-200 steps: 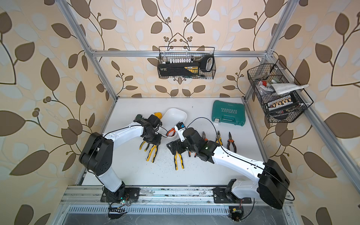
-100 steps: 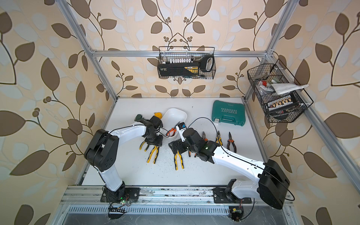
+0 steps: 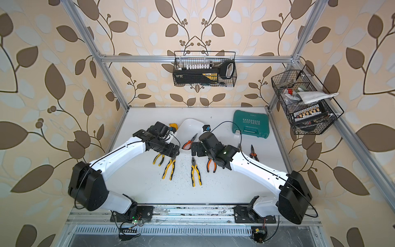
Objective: Take the pliers out of the storage box
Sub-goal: Place the pliers at the center of the board, then move the storage box to the center of the board.
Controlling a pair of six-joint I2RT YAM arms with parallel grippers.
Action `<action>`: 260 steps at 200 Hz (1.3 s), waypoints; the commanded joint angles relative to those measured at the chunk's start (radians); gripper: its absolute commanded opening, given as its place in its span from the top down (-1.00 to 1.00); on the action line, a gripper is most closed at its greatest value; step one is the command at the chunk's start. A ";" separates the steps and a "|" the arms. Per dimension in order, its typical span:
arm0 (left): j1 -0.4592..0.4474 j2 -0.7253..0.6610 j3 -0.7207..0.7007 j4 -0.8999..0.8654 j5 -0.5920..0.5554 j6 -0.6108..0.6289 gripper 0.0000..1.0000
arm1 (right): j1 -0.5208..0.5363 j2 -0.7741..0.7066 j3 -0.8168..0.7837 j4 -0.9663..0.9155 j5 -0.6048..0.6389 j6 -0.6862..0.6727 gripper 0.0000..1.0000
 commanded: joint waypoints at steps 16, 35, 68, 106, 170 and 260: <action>0.007 -0.207 -0.118 0.079 0.098 0.272 -0.98 | -0.043 0.224 0.241 -0.233 -0.051 0.073 -0.95; 0.010 -0.291 -0.191 0.124 0.155 0.405 -0.98 | -0.043 0.380 0.417 -0.349 -0.081 0.112 -0.79; 0.027 -0.364 -0.231 0.160 0.200 0.449 -0.98 | -0.035 0.614 0.681 -0.553 -0.074 0.173 -0.41; 0.038 -0.368 -0.233 0.148 0.202 0.432 -0.98 | -0.065 0.772 0.892 -0.815 0.047 0.213 -0.07; 0.050 -0.346 -0.239 0.159 0.196 0.397 -0.98 | -0.141 0.834 0.890 -0.736 -0.051 0.166 0.43; 0.054 -0.283 -0.218 0.163 0.199 0.389 -0.98 | -0.173 0.723 0.704 -0.423 -0.217 0.135 -0.01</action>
